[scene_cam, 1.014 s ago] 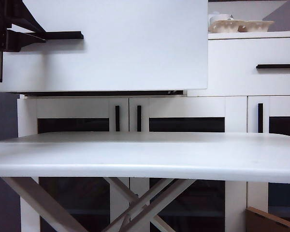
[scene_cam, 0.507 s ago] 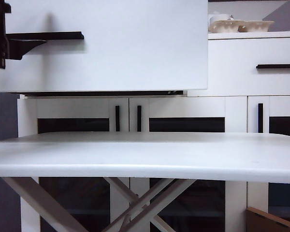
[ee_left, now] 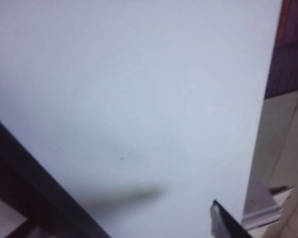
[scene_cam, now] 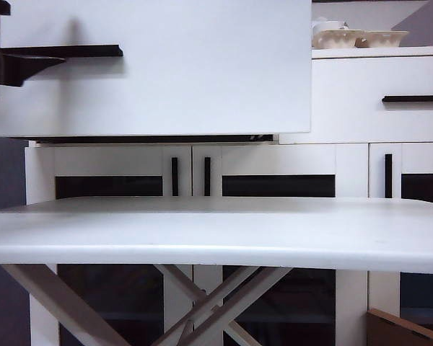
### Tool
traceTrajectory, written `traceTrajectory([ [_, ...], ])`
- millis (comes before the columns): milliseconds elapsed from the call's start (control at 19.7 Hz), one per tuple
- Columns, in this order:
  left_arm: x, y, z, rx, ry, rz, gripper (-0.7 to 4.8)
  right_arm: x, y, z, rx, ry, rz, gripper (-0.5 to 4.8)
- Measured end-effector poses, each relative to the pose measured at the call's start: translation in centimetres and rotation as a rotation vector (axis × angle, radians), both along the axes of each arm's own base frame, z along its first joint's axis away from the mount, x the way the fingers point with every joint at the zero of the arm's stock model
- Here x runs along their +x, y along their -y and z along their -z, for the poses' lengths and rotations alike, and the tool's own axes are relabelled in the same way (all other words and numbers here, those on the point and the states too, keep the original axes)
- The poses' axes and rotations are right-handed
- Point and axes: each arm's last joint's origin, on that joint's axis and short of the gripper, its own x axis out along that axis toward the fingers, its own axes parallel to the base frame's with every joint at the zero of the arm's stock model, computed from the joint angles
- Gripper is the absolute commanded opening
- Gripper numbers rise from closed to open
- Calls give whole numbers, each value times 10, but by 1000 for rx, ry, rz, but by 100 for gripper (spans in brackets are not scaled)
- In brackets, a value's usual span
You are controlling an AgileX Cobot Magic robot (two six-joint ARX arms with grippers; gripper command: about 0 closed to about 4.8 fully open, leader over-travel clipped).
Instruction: Pick up a can of beer from the white table, open the left drawer, place the beer inside the drawer, and finally close the drawer.
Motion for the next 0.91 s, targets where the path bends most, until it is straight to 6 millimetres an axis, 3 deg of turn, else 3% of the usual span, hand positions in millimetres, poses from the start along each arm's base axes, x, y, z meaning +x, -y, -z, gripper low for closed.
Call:
traceTrajectory([
  [355, -15, -3, -4, 65, -38, 19, 405, 13, -5, -21, 11, 26, -1, 166],
  [659, -14, -2, 14, 128, -221, 49, 409, 19, -8, -23, 9, 21, -2, 166],
  [912, -18, -2, 8, 132, -189, 105, 403, 24, -10, -24, 20, 51, -3, 166],
])
